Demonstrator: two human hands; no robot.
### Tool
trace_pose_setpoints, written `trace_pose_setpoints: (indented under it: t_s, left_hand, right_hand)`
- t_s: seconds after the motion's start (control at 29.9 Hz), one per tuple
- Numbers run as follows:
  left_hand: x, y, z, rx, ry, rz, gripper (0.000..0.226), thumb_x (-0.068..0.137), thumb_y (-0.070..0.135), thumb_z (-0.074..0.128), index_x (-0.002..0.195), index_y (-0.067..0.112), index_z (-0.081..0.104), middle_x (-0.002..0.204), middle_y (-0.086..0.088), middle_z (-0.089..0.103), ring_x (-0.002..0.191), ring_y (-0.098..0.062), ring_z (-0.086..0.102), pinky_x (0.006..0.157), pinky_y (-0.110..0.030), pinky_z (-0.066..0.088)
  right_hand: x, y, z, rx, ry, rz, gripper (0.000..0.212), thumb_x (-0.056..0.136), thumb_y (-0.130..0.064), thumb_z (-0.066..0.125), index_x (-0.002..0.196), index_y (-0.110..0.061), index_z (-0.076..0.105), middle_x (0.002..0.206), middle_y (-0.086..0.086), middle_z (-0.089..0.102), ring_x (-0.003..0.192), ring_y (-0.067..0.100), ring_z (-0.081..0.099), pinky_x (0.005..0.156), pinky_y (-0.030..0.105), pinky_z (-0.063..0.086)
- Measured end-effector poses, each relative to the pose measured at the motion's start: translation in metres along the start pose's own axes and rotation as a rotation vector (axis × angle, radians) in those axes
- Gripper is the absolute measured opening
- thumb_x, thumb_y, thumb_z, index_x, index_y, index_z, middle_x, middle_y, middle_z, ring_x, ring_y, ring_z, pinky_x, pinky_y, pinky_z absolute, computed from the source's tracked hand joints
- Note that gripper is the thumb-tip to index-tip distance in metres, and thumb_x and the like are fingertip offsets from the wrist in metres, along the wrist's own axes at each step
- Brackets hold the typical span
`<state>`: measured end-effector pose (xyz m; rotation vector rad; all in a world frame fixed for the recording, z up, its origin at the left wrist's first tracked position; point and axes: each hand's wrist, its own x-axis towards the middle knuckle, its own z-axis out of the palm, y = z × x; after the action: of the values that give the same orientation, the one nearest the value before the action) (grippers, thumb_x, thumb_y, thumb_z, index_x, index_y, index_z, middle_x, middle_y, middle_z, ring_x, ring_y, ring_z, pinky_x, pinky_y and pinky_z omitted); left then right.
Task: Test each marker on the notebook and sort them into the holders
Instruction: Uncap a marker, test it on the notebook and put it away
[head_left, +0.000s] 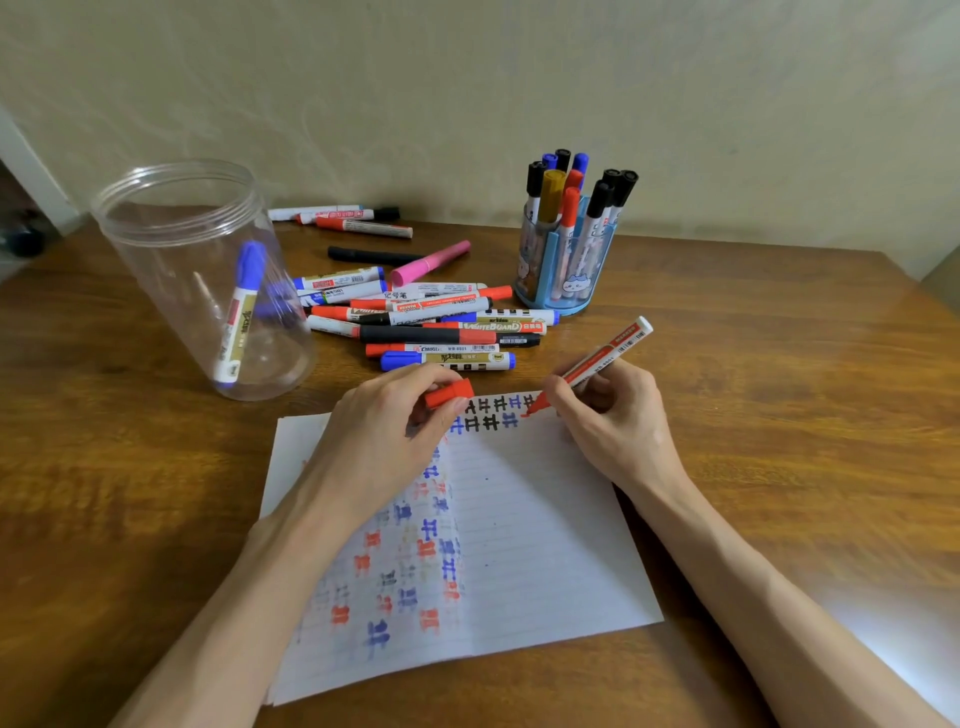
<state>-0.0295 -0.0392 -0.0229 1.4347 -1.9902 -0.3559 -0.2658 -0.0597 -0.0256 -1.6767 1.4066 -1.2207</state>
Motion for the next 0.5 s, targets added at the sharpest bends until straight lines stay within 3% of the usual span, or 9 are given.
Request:
trace_pose_setpoints:
  t_s: [0.17, 0.33, 0.5]
  left_hand:
    - [-0.0006, 0.0004, 0.0002, 0.005, -0.004, -0.005, 0.025, 0.098, 0.04, 0.064, 0.121, 0.03, 0.065, 0.105, 0.025, 0.061, 0.089, 0.007, 0.059, 0.071, -0.012, 0.049]
    - [-0.0007, -0.0005, 0.0004, 0.005, -0.009, -0.003, 0.025, 0.098, 0.04, 0.064, 0.121, 0.029, 0.065, 0.107, 0.022, 0.064, 0.09, 0.003, 0.06, 0.071, -0.011, 0.049]
    - [-0.0007, -0.0004, -0.0002, 0.003, -0.004, -0.006, 0.024, 0.098, 0.04, 0.064, 0.12, 0.03, 0.065, 0.107, 0.022, 0.065, 0.09, 0.002, 0.061, 0.072, -0.013, 0.051]
  right_hand:
    - [-0.0018, -0.0013, 0.0023, -0.008, -0.029, -0.009, 0.01, 0.095, -0.017, 0.072, 0.085, -0.016, 0.072, 0.079, -0.004, 0.078, 0.059, 0.006, 0.067, 0.059, 0.021, 0.053]
    - [-0.0046, -0.0033, 0.0026, -0.066, -0.027, -0.06, 0.009, 0.095, -0.014, 0.073, 0.086, -0.015, 0.07, 0.072, -0.017, 0.071, 0.06, -0.001, 0.062, 0.056, 0.01, 0.045]
    - [-0.0033, -0.0019, 0.0023, -0.05, -0.006, -0.066, 0.014, 0.094, -0.009, 0.07, 0.083, -0.018, 0.067, 0.069, -0.023, 0.067, 0.057, 0.001, 0.056, 0.056, 0.01, 0.041]
